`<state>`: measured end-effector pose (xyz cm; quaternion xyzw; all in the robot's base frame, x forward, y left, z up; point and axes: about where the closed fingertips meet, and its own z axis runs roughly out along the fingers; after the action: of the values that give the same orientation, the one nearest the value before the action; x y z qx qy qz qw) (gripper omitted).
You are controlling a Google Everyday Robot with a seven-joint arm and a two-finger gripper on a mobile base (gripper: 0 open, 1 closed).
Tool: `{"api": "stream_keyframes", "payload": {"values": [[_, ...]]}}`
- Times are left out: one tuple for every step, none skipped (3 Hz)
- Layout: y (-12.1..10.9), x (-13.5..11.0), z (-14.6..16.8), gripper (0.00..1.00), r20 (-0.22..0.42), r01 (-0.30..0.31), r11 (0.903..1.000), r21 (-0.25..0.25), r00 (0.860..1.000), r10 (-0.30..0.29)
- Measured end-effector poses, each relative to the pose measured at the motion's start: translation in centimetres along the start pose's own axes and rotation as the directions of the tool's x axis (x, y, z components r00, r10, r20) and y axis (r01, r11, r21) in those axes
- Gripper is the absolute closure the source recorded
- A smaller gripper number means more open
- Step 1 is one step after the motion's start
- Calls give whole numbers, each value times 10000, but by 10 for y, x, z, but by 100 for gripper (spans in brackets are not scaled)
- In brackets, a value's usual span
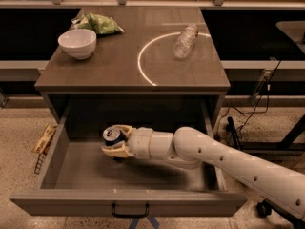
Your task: Place pepsi can into top drawer
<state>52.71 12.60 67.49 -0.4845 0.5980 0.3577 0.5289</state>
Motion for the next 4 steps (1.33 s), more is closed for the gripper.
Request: {"api": "stream_keyframes", "payload": {"values": [[-12, 3, -5, 5, -276, 314, 9992, 242, 9991, -307], [-21, 0, -22, 0, -739, 607, 9980, 181, 9955, -592], [-30, -4, -53, 0, -1263, 622, 9976, 293, 9903, -581], [-38, -15, -106, 18, -1755, 372, 9984, 434, 9840, -291]]}}
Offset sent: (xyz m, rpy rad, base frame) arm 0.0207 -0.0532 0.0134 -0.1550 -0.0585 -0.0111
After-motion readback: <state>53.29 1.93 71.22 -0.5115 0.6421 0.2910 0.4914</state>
